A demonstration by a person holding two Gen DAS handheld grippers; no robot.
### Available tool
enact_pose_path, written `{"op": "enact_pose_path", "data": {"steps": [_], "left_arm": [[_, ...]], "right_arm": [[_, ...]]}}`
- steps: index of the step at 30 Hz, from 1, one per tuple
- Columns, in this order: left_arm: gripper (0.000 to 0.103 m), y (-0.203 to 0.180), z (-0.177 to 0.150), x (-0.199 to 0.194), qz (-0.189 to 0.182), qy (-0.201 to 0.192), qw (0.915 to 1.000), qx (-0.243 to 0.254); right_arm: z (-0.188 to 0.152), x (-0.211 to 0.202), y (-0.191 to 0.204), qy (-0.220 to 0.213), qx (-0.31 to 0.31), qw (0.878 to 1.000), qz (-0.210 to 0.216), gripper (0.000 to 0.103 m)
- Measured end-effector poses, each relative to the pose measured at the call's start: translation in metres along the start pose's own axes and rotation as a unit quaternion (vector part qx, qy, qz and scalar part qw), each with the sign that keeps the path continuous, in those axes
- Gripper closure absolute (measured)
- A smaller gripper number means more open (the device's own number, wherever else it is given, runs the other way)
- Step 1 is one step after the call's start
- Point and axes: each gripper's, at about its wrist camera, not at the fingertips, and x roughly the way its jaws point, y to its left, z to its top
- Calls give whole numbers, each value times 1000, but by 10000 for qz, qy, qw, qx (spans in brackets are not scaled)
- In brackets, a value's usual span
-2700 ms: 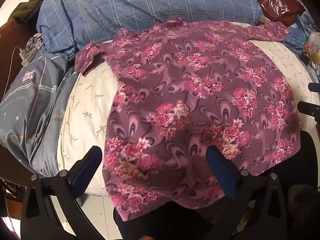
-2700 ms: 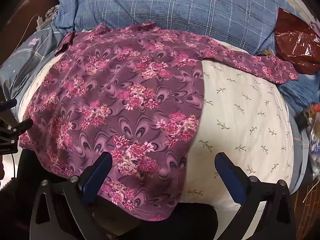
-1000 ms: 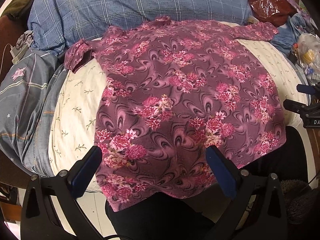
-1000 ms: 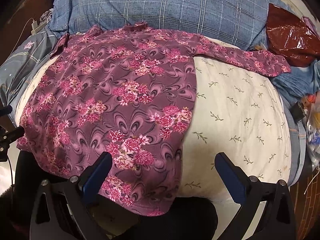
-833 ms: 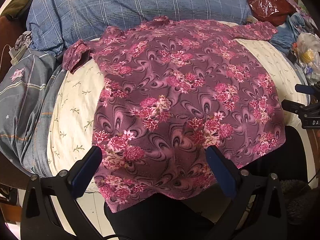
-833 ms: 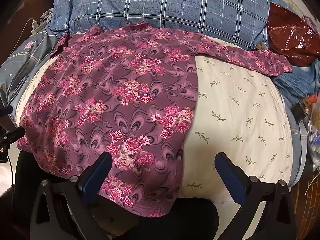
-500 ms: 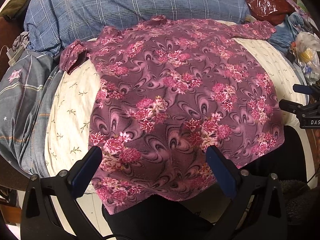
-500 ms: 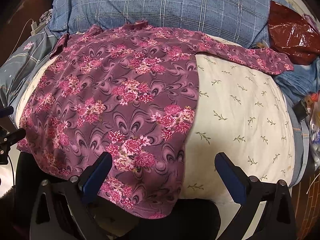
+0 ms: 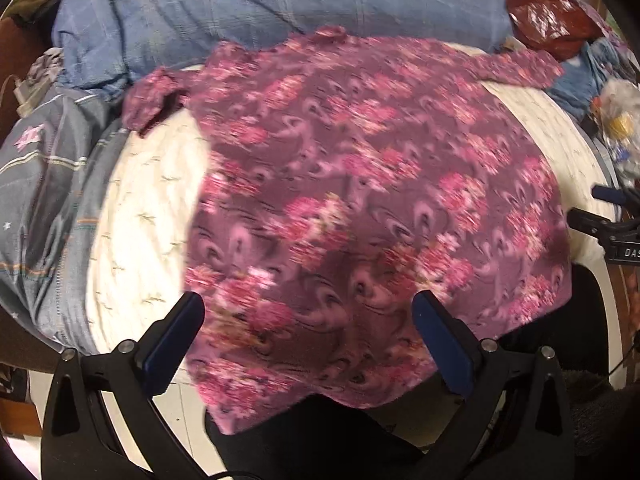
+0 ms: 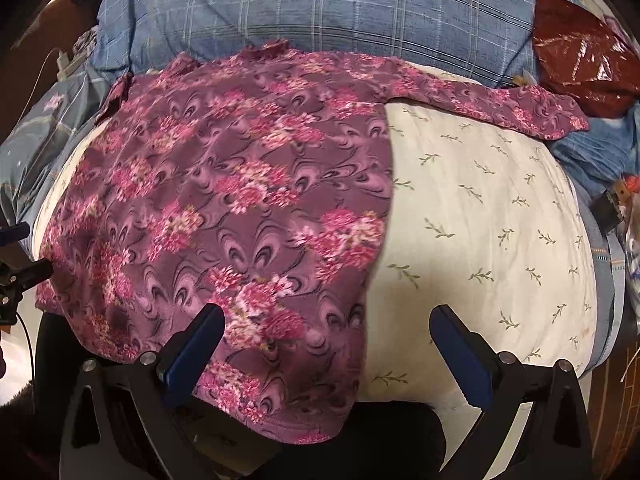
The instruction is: Fold small clothes
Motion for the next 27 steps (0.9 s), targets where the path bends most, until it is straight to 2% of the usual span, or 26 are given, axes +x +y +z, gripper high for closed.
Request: {"op": "enact_pose_path", "data": {"steps": [4, 8, 13, 16, 17, 18, 19, 20, 21, 23, 25, 27], "left_arm": [[0, 40, 8, -6, 220, -95, 9986, -461], [0, 86, 9, -1, 494, 42, 9930, -1069], [0, 109, -3, 25, 291, 570, 9871, -1469], [0, 104, -12, 41, 81, 871, 9860, -1422], [0, 100, -16, 47, -78, 1006, 9855, -1364], [0, 95, -19, 53, -277, 1123, 9842, -1341], [0, 91, -22, 56, -460, 1194, 9826, -1344], [1, 88, -24, 59, -623, 1225, 9810, -1366], [8, 84, -26, 60, -749, 1212, 9801, -1379], [15, 78, -26, 59, -725, 1269, 9807, -1296], [15, 79, -27, 48, -695, 1183, 9829, -1230], [14, 84, -28, 36, -520, 1001, 9868, -1158]], "right_arm": [[-1, 11, -31, 206, 633, 9974, 258, 0], [-10, 27, -42, 434, 930, 9933, 537, 1], [-19, 45, -26, 663, 862, 9869, 1189, 5], [-22, 44, -18, 569, 711, 9878, 1267, 9], [-23, 42, -19, 507, 715, 9876, 1300, 20], [-25, 41, -21, 428, 733, 9875, 1327, 37], [-25, 40, -23, 387, 737, 9876, 1334, 49], [-26, 40, -27, 346, 727, 9879, 1326, 91], [-26, 41, -29, 322, 695, 9875, 1375, 97], [-27, 38, -34, 225, 660, 9860, 1516, 97], [-28, 18, -45, -66, 657, 9848, 1605, 98], [-28, 0, -68, -345, 816, 9844, 1521, 98]]}}
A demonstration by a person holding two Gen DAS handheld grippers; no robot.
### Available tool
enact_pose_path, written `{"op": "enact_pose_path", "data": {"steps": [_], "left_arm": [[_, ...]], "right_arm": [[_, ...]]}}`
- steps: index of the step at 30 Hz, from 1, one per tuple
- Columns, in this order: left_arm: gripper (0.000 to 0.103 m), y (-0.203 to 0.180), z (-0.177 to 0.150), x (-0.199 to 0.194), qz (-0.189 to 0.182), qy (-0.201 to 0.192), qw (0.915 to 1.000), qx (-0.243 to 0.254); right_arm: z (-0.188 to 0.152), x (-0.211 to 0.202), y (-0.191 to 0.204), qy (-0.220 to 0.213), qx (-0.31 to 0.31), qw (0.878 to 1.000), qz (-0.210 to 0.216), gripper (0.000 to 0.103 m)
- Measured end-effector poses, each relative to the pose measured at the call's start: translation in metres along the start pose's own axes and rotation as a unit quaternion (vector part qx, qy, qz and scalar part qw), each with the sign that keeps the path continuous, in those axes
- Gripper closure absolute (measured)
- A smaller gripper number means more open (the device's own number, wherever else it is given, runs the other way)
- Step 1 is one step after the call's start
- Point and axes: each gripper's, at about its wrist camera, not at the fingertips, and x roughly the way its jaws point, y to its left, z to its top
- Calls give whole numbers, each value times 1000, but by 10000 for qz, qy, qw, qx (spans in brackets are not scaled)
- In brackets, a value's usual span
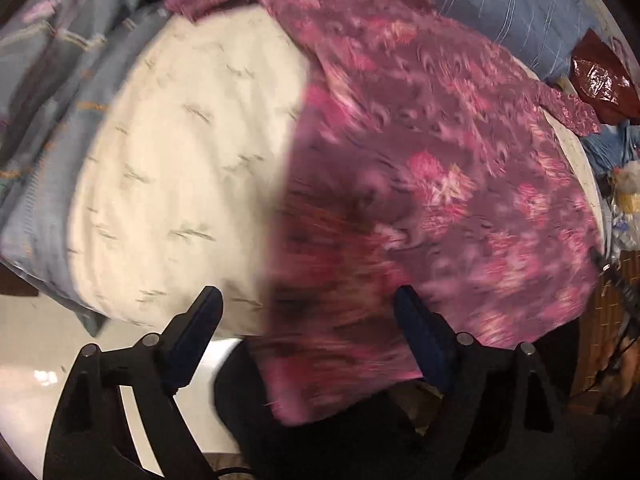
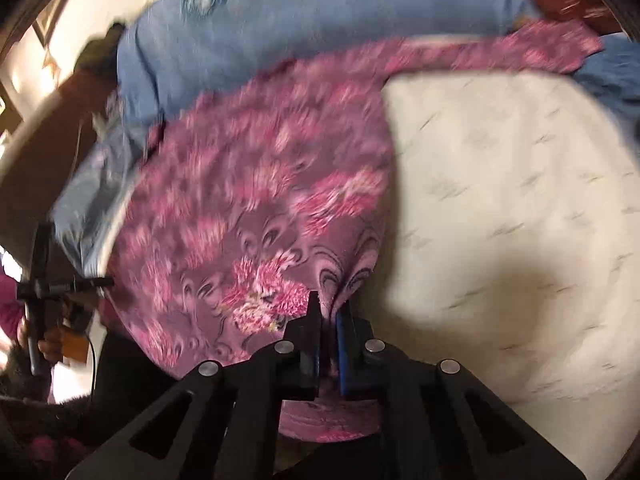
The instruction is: Fold small clothes
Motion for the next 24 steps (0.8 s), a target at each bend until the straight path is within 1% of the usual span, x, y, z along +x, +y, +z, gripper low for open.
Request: {"op": "enact_pose_path", "data": {"steps": [1, 2, 3, 5, 7, 8, 9, 10, 11, 12, 13, 14, 15, 16, 18, 20, 22, 23, 24], "left_arm": [[14, 4, 1, -2, 90, -71, 9999, 16], [14, 7, 2, -1, 127, -54, 9999, -4], [14, 9, 2, 2, 87, 32, 9999, -66], [14, 11, 0, 16, -268, 350, 9987, -266], [14, 5, -3, 28, -578, 549, 9964, -286], [14, 0, -1, 30, -485, 542, 9971, -211], [14, -8, -1, 31, -278, 478, 9985, -55], [14, -14, -2, 30, -137, 368, 9992, 57], [17, -18, -2, 27, -106, 197, 9997, 98], [36, -20, -2, 24, -116, 61, 9999, 100], [49, -22, -1, 21, -155, -27, 9998, 103], [78, -24, 2, 19, -271, -39, 9996, 86], [98, -23, 4, 19, -571, 32, 9984, -35], [98, -21, 6, 19, -691, 73, 9975, -140], [98, -18, 6, 18, -800, 96, 9965, -233], [98, -15, 0, 12, -978, 99, 9946, -324], [98, -6, -10, -5, -1093, 67, 9932, -403], [98, 1, -16, -15, -1097, -17, 9931, -420], [98, 9, -18, -19, -933, -74, 9947, -418]], "right_arm": [[2, -3, -7, -4, 57, 9999, -103, 98], [3, -4, -17, 38, 136, 9997, -215, 97], [3, -2, -22, 95, 186, 9995, -241, 97], [2, 5, -22, 237, 201, 9992, -259, 97], [3, 11, -13, 257, 96, 9991, -315, 97], [3, 13, -10, 270, 56, 9990, -342, 97], [3, 14, -8, 280, 37, 9989, -374, 96], [3, 15, -8, 291, 41, 9988, -385, 96], [3, 15, -10, 308, 64, 9988, -383, 94], [3, 15, -12, 312, 106, 9988, -358, 92], [4, 16, -14, 314, 131, 9988, -350, 92], [2, 16, -17, 318, 173, 9988, -330, 92], [2, 15, -19, 319, 218, 9988, -305, 92], [1, 15, -21, 314, 255, 9988, -277, 92], [1, 14, -20, 292, 251, 9990, -243, 94], [2, 12, -20, 283, 248, 9991, -189, 94], [1, 7, -20, 279, 314, 9991, 27, 95], [1, 3, -19, 268, 340, 9990, 139, 95], [1, 0, -19, 258, 335, 9988, 229, 95]]}}
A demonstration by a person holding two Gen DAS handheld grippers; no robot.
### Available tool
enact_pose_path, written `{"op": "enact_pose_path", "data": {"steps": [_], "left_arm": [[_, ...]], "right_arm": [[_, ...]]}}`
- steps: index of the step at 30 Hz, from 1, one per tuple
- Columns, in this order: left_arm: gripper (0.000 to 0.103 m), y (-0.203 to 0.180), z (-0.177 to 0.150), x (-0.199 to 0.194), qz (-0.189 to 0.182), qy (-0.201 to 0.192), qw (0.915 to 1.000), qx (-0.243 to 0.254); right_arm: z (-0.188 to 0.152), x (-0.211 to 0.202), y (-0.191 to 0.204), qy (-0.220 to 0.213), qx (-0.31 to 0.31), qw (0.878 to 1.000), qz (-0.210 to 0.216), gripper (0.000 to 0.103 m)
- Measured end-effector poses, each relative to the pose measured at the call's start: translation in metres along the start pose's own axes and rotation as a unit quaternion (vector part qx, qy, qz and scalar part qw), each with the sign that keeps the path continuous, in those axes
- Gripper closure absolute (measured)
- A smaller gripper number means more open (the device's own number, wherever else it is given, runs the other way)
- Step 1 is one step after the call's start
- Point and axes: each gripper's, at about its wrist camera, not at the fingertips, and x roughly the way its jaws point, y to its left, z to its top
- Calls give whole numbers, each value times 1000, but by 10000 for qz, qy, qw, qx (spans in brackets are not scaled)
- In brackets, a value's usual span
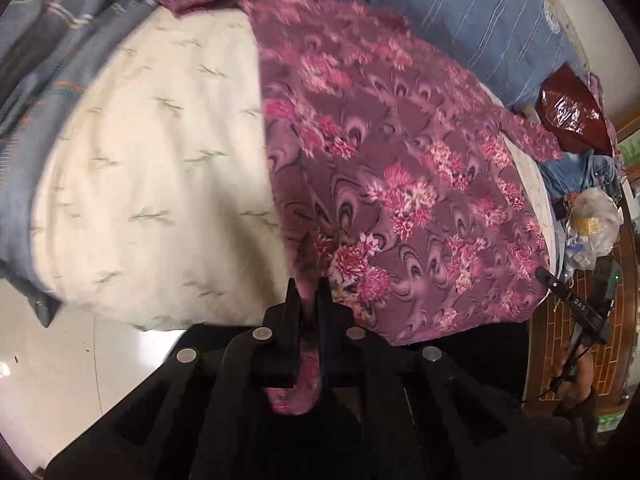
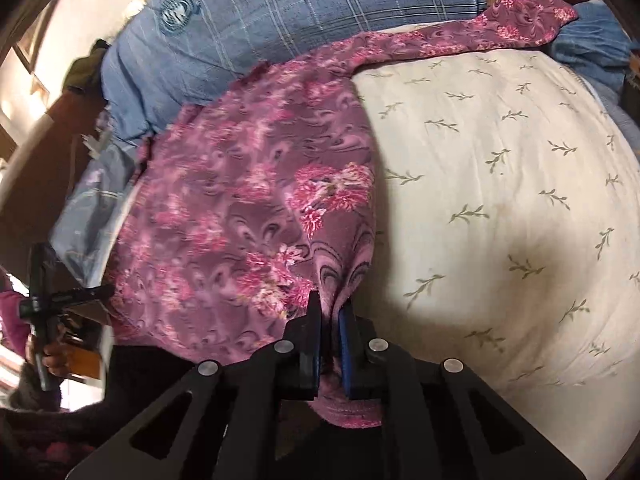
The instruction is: Fold small clothes
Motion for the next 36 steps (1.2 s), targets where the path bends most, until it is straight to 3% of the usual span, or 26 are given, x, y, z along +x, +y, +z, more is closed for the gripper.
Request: {"op": "enact_pose_path", "data": {"steps": [2, 5, 8, 10, 12, 14, 18, 22, 25, 26, 28, 29, 31, 33, 36], "left_arm": [[98, 3, 8, 9, 292, 107, 9995, -53], [98, 1, 15, 17, 226, 207, 9994, -173], [96, -12, 19, -13, 458, -163, 9986, 198], [83, -25, 27, -36, 505, -487, 9963, 489], [37, -43, 43, -49, 531, -813, 9930, 665], [25, -63, 62, -54, 478, -1124, 9889, 850], [25, -102, 120, -16, 120, -972, 9901, 1002], [25, -129, 165, 55, 340, -694, 9927, 925], [25, -133, 181, 113, 773, -417, 9923, 872], [25, -132, 181, 128, 885, -285, 9915, 911], [21, -140, 172, 133, 1120, -697, 9818, 1365], [20, -146, 167, 135, 1228, -817, 9761, 1598], [19, -147, 161, 136, 1196, -991, 9734, 1687], [16, -138, 161, 136, 1001, -1043, 9776, 1530], [14, -133, 161, 136, 868, -1117, 9790, 1467]], "right_arm": [[0, 4, 0, 77, -57, 9999, -93, 95], [0, 24, -4, 412, 26, 9986, -331, 94], [7, 16, 2, 388, 24, 9987, -330, 91], [17, 1, 5, 171, -69, 9991, -374, 91], [33, -19, 6, -172, -64, 9993, -336, 90], [52, -26, 6, -358, -68, 9988, -330, 87], [96, -14, 15, -638, -146, 9976, -213, 64], [132, 36, 11, -625, -36, 9980, -129, 63], [139, 94, -5, 145, 173, 9995, -221, 68], [143, 87, -6, -101, 112, 9999, -72, 69], [160, 69, -16, -328, 142, 9993, -126, 69], [173, 52, -31, -620, 290, 9972, -311, 67], [197, 20, -71, -1239, 735, 9870, -713, 66], [224, -10, -130, -1772, 1526, 9638, -1280, 64], [249, -31, -194, -2154, 2293, 9343, -1679, 64]]}}
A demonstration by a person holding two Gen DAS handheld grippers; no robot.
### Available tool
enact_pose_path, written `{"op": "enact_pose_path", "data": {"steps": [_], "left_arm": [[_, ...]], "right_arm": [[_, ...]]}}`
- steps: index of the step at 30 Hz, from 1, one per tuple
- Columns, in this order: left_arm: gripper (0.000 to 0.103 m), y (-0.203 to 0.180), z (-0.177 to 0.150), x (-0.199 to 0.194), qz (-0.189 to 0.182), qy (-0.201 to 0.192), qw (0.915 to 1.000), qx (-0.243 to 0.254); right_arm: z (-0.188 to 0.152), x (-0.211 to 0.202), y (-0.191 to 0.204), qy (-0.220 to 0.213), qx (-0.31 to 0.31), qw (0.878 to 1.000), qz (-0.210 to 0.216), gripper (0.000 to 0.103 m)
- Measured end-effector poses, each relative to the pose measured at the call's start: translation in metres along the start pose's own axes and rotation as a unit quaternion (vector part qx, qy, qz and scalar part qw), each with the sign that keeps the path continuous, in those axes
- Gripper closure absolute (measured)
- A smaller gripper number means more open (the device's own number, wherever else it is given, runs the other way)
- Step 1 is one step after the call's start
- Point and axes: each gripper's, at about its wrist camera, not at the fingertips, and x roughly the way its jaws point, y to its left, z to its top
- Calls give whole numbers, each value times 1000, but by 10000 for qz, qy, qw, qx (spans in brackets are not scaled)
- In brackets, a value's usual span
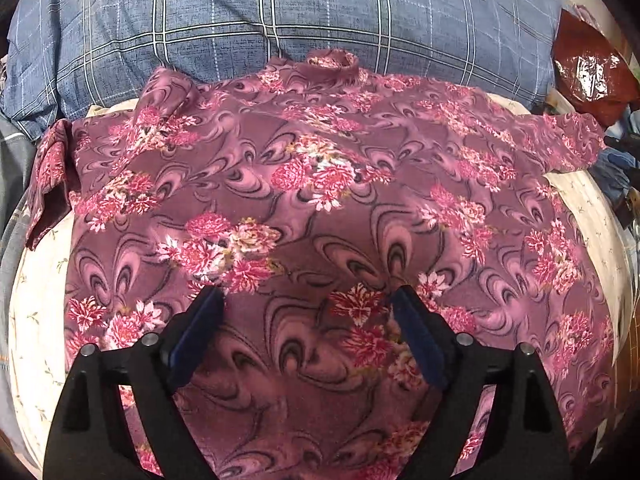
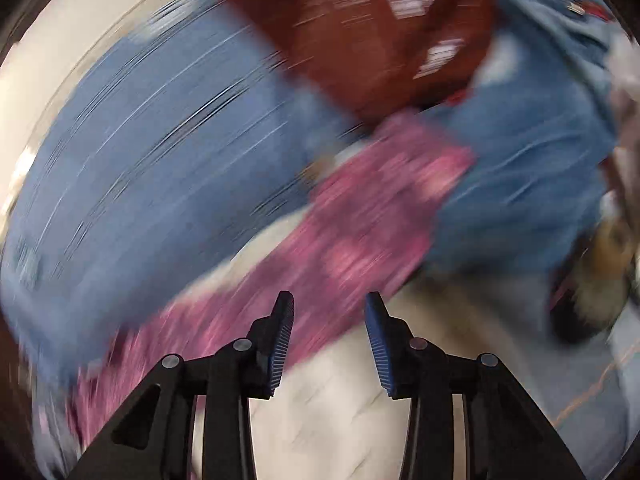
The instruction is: Fold small clothes
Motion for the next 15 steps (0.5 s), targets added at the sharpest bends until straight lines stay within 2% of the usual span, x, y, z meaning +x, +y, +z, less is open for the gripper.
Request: {"op": "enact_pose_path", "data": {"steps": [3, 6, 8, 10, 11, 12, 15], "left_arm": [[11, -6, 0, 0, 118, -120, 9998, 125], [8, -8, 0, 3, 115, -166, 9998, 93], [6, -8, 0, 2, 110, -175, 9997, 91], [5, -9, 0, 3, 140, -177, 9997, 116], [5, -9, 0, 3, 144, -175, 9997, 106], [5, -9, 1, 4, 141, -172, 9997, 97], [5, -9, 3, 0, 138, -188, 9997, 88]], "right_arm": [[26, 19, -26, -182, 467, 9980, -381, 64], [33, 40, -43, -146, 957, 9945, -411, 63], [36, 50, -48, -94, 1015, 9939, -420, 63], [34, 57, -45, -79, 898, 9948, -468, 73], [33, 57, -41, -161, 826, 9955, -434, 86], [32, 53, -39, -251, 742, 9962, -369, 91], [28, 33, -24, -479, 451, 9976, -222, 92]]}}
